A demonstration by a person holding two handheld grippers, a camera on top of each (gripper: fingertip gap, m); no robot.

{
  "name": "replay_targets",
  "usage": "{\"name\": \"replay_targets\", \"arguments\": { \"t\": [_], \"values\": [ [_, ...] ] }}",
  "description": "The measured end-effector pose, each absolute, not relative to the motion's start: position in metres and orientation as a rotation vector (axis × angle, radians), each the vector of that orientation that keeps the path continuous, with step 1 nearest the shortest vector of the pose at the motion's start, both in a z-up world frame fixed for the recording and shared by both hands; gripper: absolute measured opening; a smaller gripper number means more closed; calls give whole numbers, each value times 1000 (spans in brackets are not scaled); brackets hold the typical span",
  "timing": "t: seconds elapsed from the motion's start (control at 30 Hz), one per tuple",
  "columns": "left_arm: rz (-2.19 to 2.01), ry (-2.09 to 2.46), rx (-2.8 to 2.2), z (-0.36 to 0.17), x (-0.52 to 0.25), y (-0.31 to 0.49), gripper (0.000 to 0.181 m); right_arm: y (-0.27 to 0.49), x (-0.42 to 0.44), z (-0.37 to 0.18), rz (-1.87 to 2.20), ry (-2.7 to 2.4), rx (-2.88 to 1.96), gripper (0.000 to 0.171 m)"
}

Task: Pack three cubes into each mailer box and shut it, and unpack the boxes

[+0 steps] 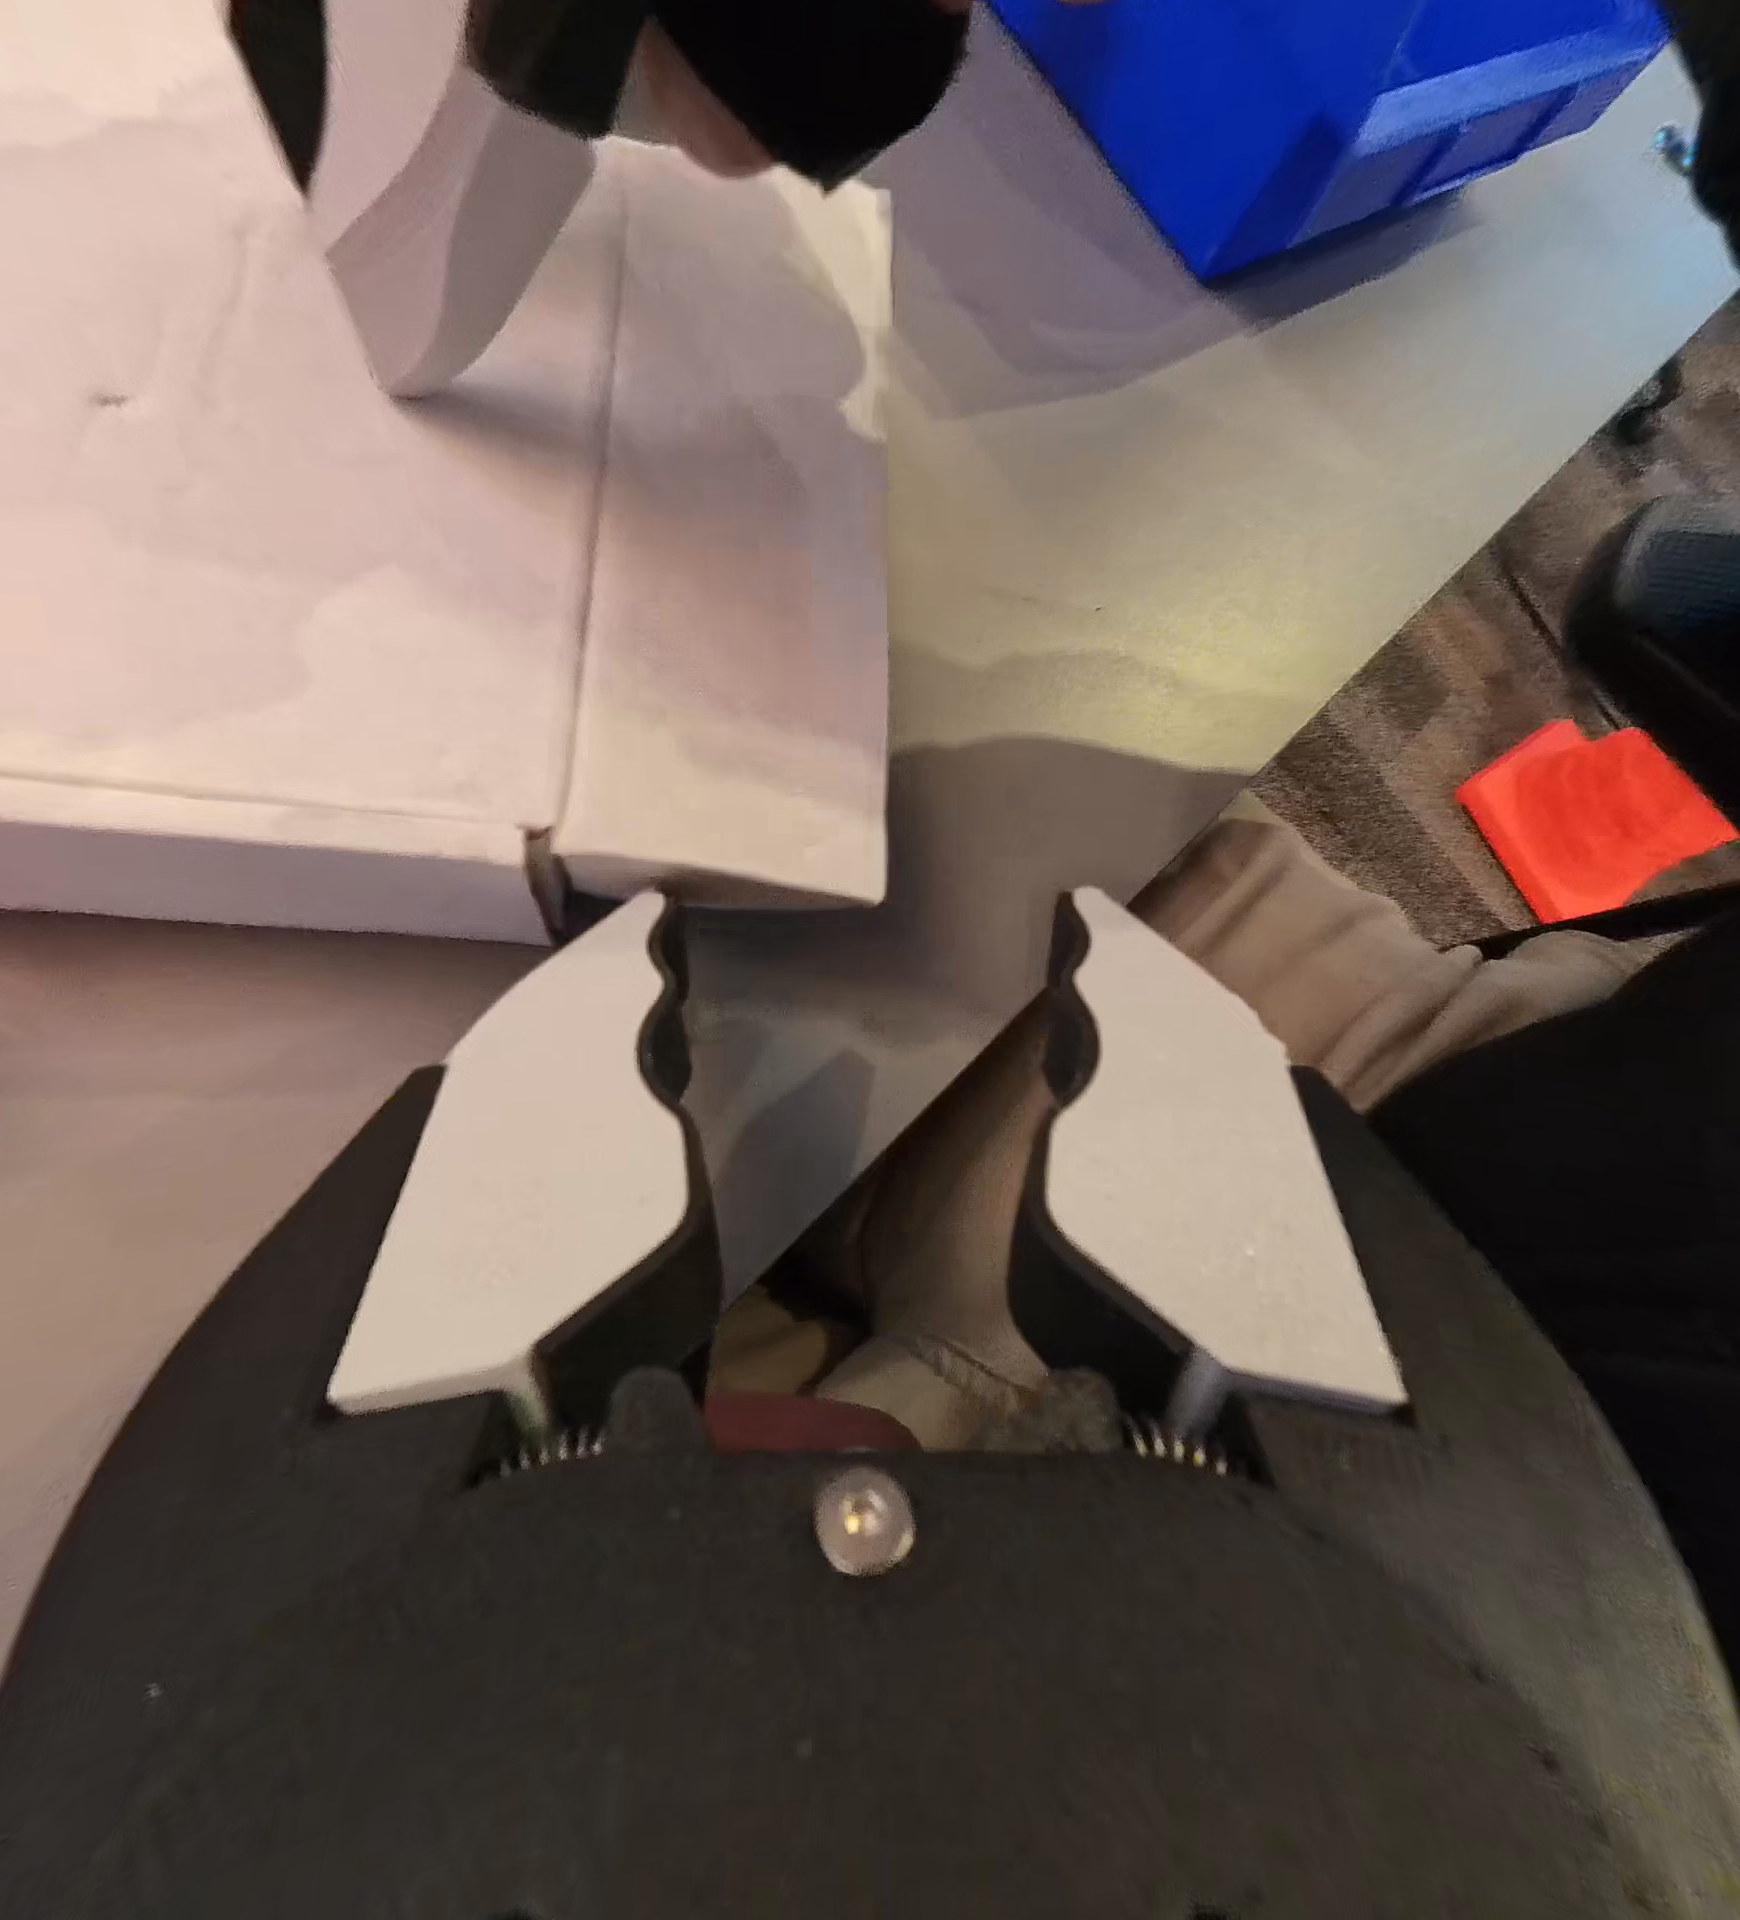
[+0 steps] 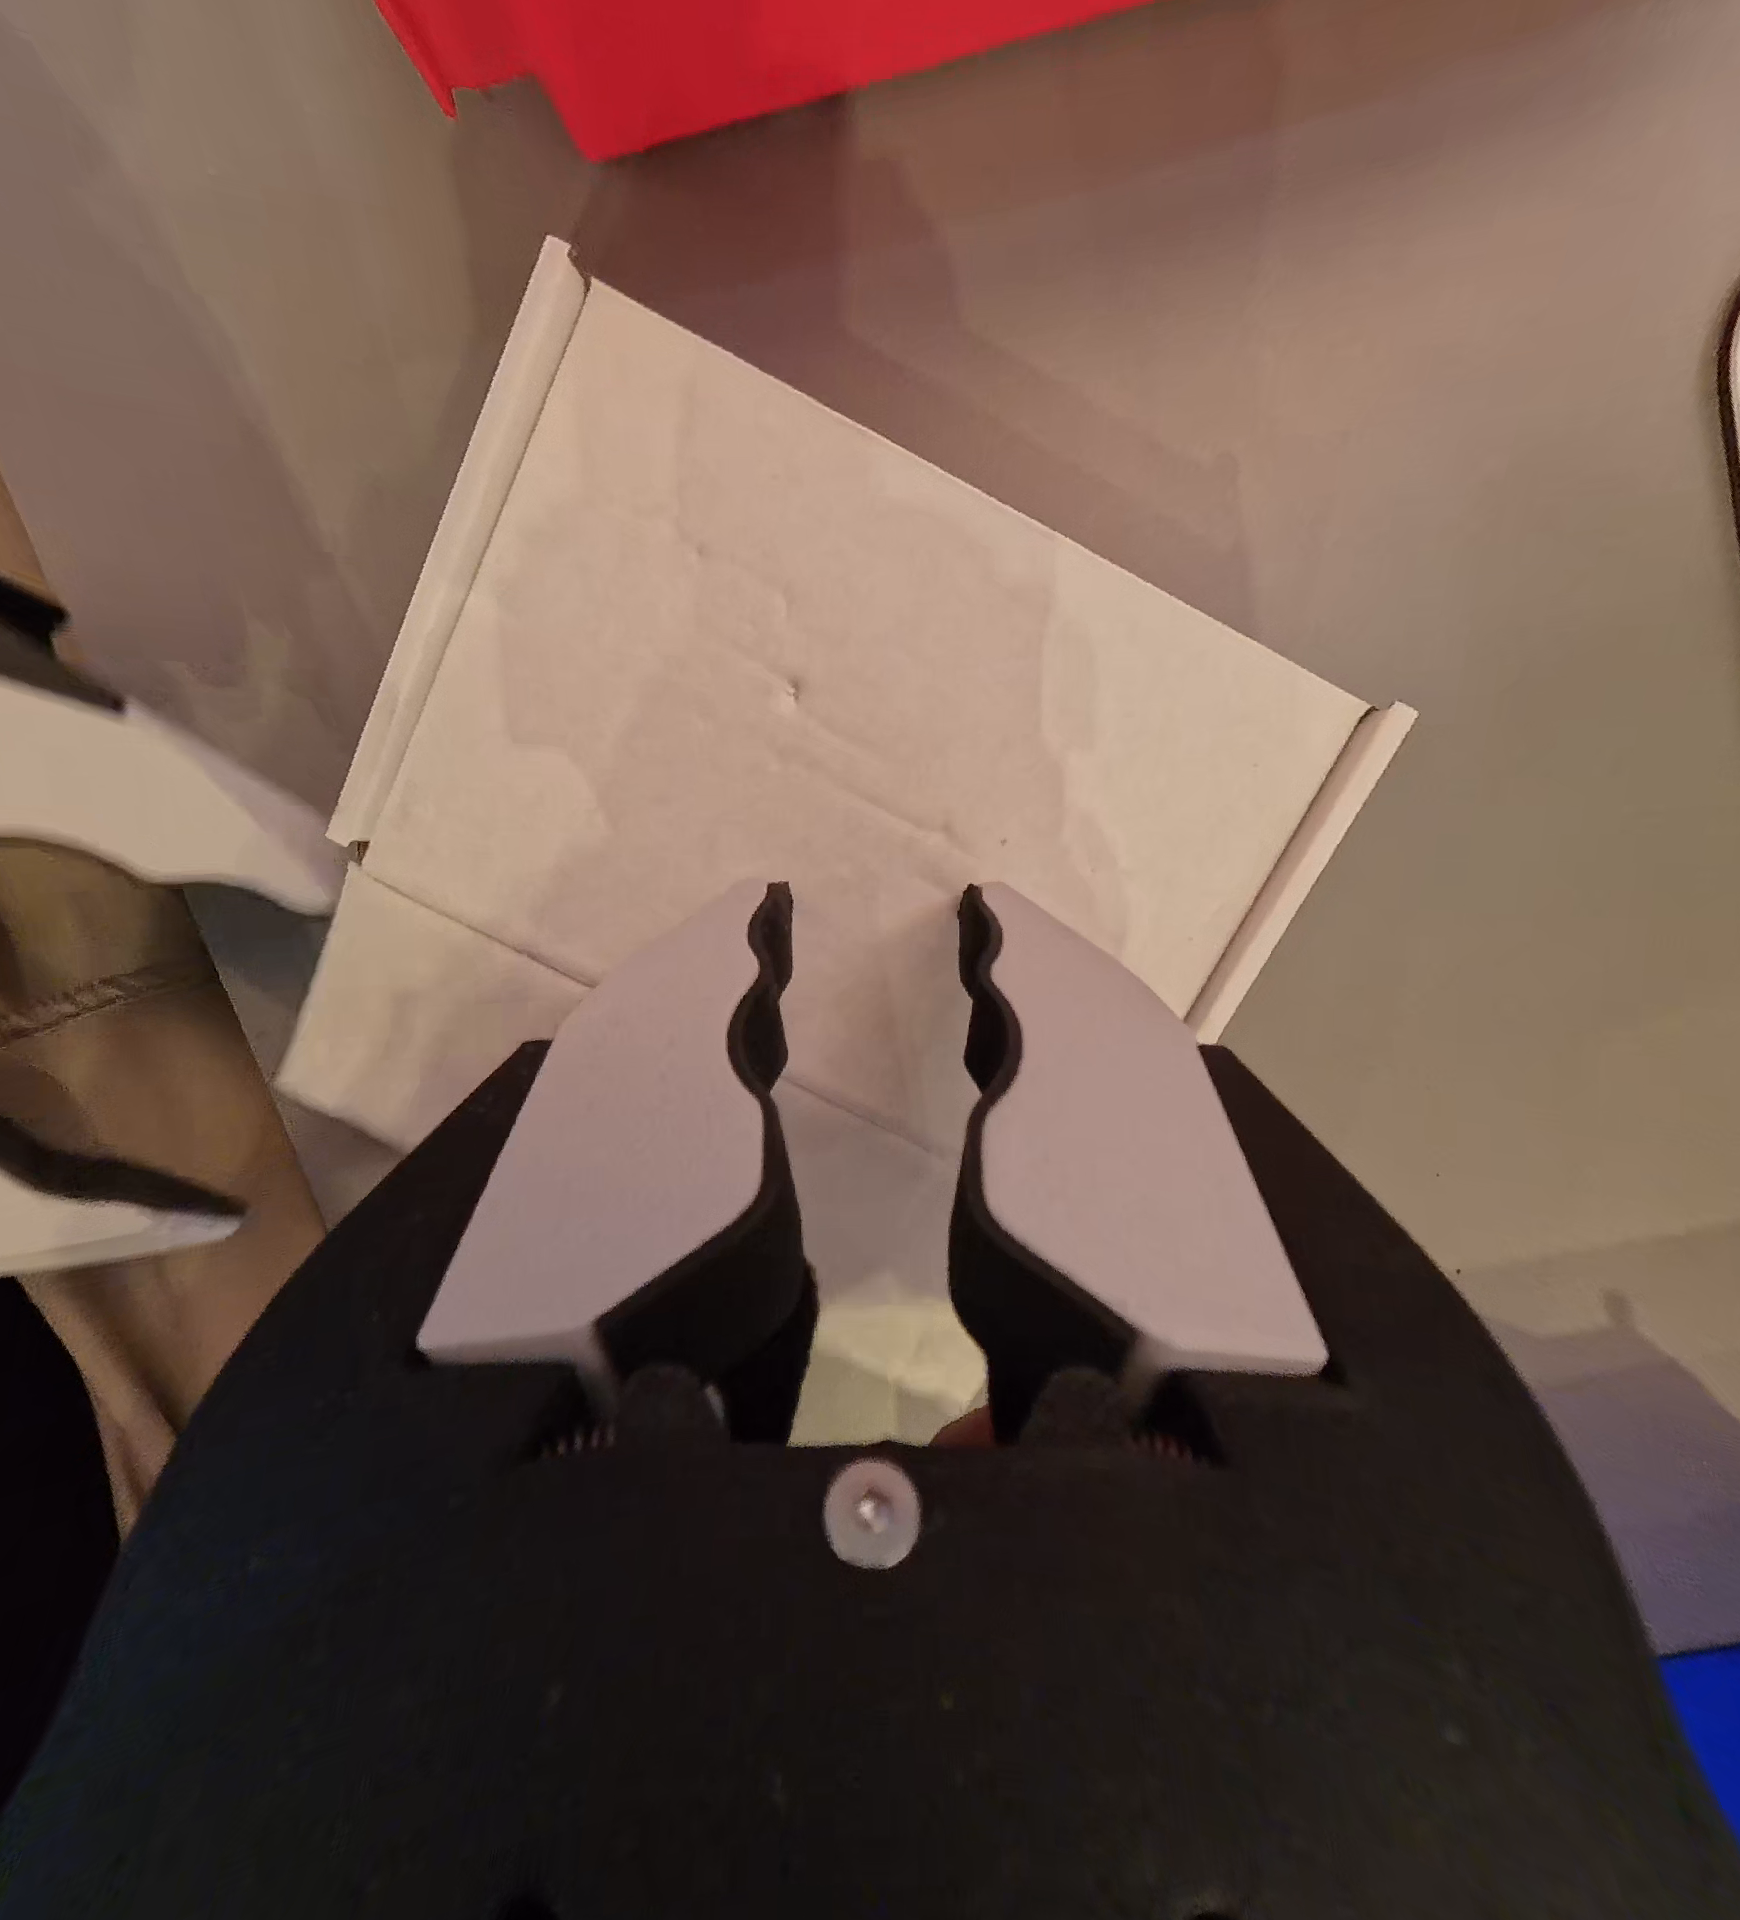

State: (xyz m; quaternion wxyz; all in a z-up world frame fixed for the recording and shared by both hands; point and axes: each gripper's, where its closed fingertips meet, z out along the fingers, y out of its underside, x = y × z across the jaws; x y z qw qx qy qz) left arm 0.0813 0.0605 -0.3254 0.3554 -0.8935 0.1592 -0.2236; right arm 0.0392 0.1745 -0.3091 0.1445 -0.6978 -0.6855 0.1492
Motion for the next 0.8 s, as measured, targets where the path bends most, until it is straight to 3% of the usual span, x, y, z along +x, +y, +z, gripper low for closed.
{"name": "replay_targets", "arguments": {
  "t": [0.03, 0.5, 0.53, 0.63, 0.77, 0.8],
  "values": [
    [-570, 422, -2304, -326, 83, 61, 68, 174, 39, -309, 428, -1975, -2013, 31],
    [-296, 410, -2378, -339, 60, 68, 58, 174, 39, -309, 442, -1968, -2009, 31],
    [-252, 390, -2385, -340, 54, 70, 68, 174, 39, -309, 441, -1968, -2009, 31],
    [-176, 364, -2378, -336, 42, 70, 67, 174, 39, -309, 440, -1968, -2007, 31],
    [-22, 311, -2336, -336, 25, 82, 108, 174, 39, -309, 432, -1970, -2006, 31],
    [-8, 314, -2330, -336, 24, 85, 111, 174, 39, -309, 432, -1970, -2007, 31]
  ]
}}
